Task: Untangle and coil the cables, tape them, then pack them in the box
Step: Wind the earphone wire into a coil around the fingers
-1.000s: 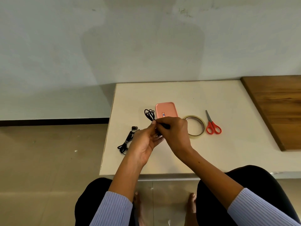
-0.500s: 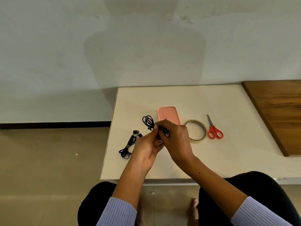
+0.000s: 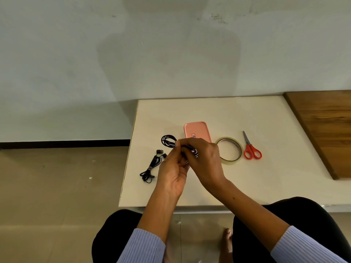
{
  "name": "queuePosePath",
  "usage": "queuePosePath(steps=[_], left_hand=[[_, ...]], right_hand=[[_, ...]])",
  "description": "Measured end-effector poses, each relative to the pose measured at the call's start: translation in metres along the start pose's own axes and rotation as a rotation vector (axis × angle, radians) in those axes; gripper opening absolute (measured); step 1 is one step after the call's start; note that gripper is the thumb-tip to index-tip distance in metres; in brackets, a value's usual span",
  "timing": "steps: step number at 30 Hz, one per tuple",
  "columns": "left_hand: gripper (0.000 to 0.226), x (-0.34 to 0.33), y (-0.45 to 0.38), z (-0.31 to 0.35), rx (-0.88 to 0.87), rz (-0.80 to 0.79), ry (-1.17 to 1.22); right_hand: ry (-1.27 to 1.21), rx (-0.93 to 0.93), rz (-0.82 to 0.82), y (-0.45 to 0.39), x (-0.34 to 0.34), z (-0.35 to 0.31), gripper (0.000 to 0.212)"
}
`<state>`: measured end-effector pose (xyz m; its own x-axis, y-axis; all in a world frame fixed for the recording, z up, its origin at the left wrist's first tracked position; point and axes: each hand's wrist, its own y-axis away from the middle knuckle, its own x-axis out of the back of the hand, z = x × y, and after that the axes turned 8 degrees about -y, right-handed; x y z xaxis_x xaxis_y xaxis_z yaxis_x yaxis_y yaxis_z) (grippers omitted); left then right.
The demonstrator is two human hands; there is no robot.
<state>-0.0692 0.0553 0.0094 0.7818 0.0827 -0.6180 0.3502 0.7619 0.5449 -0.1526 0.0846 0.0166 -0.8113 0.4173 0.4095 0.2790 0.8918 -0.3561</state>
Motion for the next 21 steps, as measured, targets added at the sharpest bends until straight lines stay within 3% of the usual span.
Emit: queuePosePath(steps=[4, 11, 21], left_hand=[[0.025, 0.0002, -0.0005, -0.0007, -0.006, 0.027, 0.049], [0.035, 0.0003, 0.0003, -0.0027, -0.064, 0.105, 0.058], [0.01, -0.0045, 0.0048, -0.0023, -0.088, 0.277, -0.097]], right_hand=[[-0.039, -0.077, -0.016, -0.0024, 0.0002, -0.0012, 0.021], [-0.045, -0.053, -0.03, -0.0031, 0.0014, 0.0002, 0.015], [-0.092, -0.126, -0.04, 0.0011, 0.006, 0.0053, 0.027]])
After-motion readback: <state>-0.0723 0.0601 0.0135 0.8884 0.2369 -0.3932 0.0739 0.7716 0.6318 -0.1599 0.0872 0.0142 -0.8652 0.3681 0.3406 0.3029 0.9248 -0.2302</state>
